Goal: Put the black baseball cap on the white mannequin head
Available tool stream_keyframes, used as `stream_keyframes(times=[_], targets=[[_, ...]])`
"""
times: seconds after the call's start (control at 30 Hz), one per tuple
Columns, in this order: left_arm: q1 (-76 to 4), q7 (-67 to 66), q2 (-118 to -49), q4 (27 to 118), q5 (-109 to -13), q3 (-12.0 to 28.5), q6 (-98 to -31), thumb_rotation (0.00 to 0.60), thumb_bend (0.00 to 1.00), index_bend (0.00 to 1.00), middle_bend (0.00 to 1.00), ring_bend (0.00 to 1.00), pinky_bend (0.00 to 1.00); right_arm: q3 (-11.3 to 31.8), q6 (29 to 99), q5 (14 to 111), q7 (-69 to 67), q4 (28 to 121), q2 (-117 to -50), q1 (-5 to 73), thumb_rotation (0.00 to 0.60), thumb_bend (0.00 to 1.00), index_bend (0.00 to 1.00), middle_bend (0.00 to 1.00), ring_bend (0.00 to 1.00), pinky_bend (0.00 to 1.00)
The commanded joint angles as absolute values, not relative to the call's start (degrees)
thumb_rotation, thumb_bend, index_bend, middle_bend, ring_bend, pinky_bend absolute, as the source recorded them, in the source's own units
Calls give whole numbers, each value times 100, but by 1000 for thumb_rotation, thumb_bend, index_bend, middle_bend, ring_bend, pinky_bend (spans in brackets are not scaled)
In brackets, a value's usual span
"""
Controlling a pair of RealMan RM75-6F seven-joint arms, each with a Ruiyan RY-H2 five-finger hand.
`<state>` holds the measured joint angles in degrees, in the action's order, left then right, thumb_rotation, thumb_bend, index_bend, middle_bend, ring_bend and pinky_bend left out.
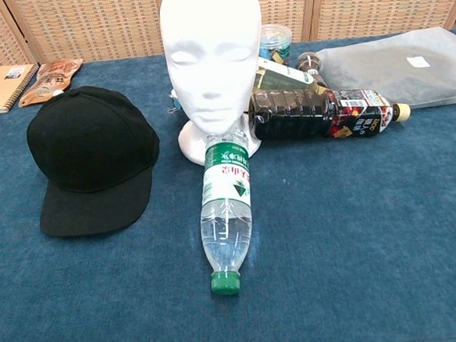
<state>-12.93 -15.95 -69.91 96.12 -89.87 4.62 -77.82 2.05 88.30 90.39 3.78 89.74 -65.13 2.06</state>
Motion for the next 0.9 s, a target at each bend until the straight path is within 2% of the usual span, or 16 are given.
stream_keyframes(times=[0.03, 0.3, 0.9], targets=[[-1470, -1812, -7208, 9653, -8835, 499, -7545, 600, 107, 730, 689, 570, 668, 184, 8769, 9076, 383, 8972, -6527, 247, 600, 159, 355, 418, 442, 445], [-1675, -2218, -7613, 9654, -8675, 368, -7185, 600, 101, 730, 689, 570, 677, 96, 8602, 9227, 369, 8955, -6604, 357, 600, 158, 356, 419, 441, 444], [-1817, -3145, -9129, 8887, -8286, 246, -7113, 600, 107, 730, 689, 570, 714, 15, 8646, 9360, 289, 8903, -6601, 371, 600, 158, 355, 419, 443, 445]])
